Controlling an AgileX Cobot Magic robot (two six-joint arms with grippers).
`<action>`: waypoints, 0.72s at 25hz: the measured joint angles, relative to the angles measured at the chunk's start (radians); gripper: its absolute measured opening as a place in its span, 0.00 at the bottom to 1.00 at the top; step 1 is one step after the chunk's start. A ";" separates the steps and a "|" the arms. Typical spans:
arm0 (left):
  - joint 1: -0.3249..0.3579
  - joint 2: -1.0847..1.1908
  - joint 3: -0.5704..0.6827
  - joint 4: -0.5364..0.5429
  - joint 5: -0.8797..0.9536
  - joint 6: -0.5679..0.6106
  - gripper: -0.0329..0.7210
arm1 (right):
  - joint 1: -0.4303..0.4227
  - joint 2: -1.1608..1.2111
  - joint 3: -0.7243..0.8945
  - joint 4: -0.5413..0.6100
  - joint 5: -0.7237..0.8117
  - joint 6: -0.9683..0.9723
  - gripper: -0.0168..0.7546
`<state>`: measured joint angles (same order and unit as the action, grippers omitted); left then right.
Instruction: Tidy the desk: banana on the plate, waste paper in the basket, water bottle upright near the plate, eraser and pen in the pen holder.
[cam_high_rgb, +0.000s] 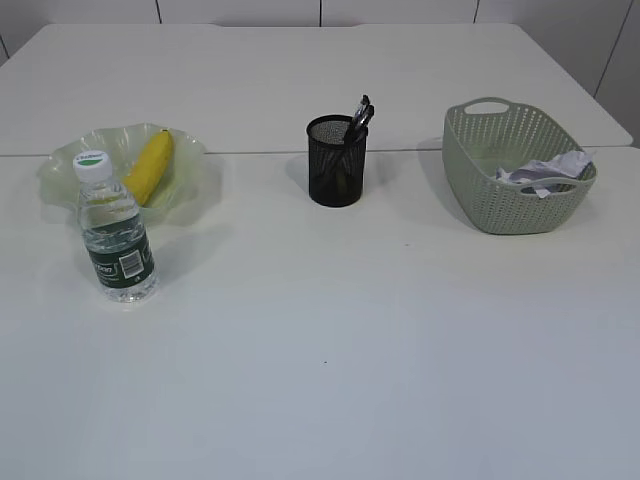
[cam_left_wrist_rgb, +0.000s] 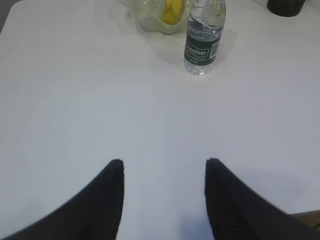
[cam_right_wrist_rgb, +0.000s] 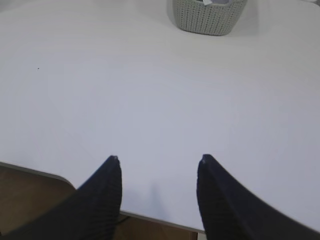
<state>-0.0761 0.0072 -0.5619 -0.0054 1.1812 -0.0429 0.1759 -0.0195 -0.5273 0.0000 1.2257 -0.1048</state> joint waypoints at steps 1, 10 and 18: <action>0.000 0.000 0.000 0.000 -0.002 0.000 0.57 | 0.000 0.000 0.003 0.000 -0.014 0.000 0.50; 0.000 0.000 0.033 -0.006 -0.061 0.008 0.80 | 0.000 0.000 0.037 0.013 -0.076 0.000 0.52; 0.000 0.000 0.034 -0.006 -0.066 0.011 0.82 | 0.000 0.000 0.037 0.016 -0.078 0.000 0.67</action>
<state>-0.0761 0.0072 -0.5283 -0.0110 1.1156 -0.0314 0.1759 -0.0195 -0.4907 0.0158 1.1477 -0.1048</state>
